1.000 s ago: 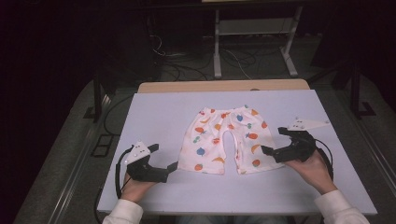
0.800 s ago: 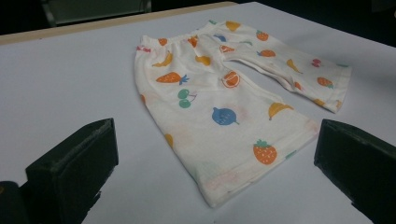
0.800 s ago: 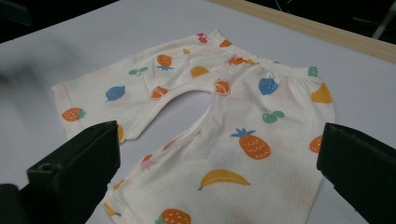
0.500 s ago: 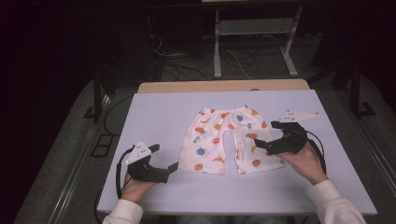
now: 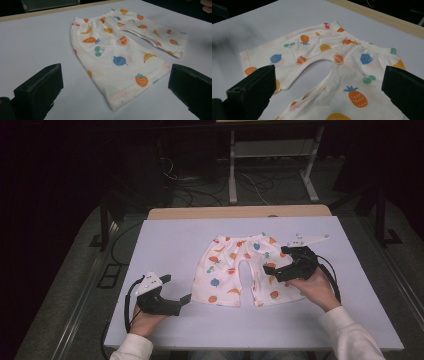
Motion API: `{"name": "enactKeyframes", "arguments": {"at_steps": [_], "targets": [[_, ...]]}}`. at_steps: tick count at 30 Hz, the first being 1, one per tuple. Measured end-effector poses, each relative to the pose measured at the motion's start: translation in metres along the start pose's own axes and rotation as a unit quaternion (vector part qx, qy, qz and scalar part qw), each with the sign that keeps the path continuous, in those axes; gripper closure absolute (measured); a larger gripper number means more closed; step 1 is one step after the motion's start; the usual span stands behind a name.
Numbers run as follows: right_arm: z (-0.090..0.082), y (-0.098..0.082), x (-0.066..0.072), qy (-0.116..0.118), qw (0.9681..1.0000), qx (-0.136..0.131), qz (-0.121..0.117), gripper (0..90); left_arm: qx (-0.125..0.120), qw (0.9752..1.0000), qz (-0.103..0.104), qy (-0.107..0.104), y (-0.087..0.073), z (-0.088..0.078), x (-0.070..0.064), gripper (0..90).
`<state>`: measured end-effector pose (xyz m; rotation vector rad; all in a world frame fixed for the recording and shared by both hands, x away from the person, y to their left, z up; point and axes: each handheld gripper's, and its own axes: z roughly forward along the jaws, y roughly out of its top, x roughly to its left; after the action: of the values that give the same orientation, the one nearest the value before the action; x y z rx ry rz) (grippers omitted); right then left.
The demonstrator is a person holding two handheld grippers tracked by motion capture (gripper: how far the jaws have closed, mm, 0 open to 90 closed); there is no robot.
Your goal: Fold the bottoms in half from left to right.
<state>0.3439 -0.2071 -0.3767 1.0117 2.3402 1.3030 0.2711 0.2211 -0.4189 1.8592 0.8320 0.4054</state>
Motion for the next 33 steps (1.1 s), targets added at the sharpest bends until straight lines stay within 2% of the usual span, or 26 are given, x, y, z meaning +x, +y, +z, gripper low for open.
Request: {"name": "enactKeyframes", "arguments": {"at_steps": [24,33], "targets": [[0.033,0.029,0.007,0.005,0.9997,0.015,-0.017,0.0,0.001,1.0,-0.003,-0.002,-0.001,0.0,0.0,0.0],[0.041,0.036,0.003,0.003,0.9998,0.017,-0.012,0.0,0.003,1.0,-0.001,-0.002,-0.001,-0.001,-0.001,0.0]]}}
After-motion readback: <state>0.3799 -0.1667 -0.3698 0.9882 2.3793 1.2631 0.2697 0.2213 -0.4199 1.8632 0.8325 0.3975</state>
